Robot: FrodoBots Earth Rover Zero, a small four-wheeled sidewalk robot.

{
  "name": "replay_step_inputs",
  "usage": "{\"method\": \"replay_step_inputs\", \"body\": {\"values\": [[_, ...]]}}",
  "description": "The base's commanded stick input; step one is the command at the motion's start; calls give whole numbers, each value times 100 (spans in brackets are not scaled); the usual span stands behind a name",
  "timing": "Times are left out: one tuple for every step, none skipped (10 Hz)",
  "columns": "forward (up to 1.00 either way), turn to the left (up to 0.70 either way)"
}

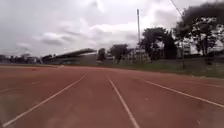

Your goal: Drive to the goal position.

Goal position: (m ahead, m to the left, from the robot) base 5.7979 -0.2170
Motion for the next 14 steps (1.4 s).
{"method": "replay_step_inputs", "body": {"values": [[70, -10], [70, -10], [70, -10], [70, -10], [70, -10], [70, -10], [70, -10], [70, -10], [70, -10], [70, -9], [70, -5], [70, 0], [70, 0], [70, 0]]}}
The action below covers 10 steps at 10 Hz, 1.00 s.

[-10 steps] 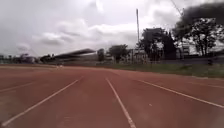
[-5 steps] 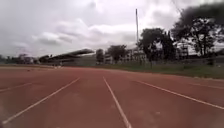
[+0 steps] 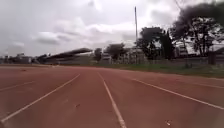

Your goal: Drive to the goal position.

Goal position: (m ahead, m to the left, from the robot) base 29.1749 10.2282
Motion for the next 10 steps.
{"method": "replay_step_inputs", "body": {"values": [[70, 0], [70, 0], [70, -3], [70, -10], [70, -3], [70, -3], [70, -9], [70, -4], [70, -3], [70, -9]]}}
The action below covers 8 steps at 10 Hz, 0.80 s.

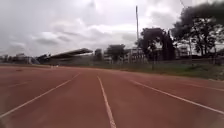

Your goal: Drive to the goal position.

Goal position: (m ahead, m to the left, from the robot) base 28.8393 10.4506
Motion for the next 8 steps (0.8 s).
{"method": "replay_step_inputs", "body": {"values": [[70, -2], [70, -3], [70, -9], [70, -3], [70, -3], [70, -10], [70, -9], [70, -4]]}}
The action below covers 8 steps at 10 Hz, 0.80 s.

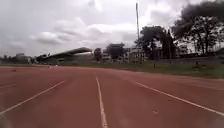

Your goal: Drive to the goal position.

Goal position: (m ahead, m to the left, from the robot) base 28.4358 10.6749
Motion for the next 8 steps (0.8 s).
{"method": "replay_step_inputs", "body": {"values": [[70, -10], [70, -10], [70, 0], [70, 0], [70, 0], [70, -10], [70, -9], [70, -1]]}}
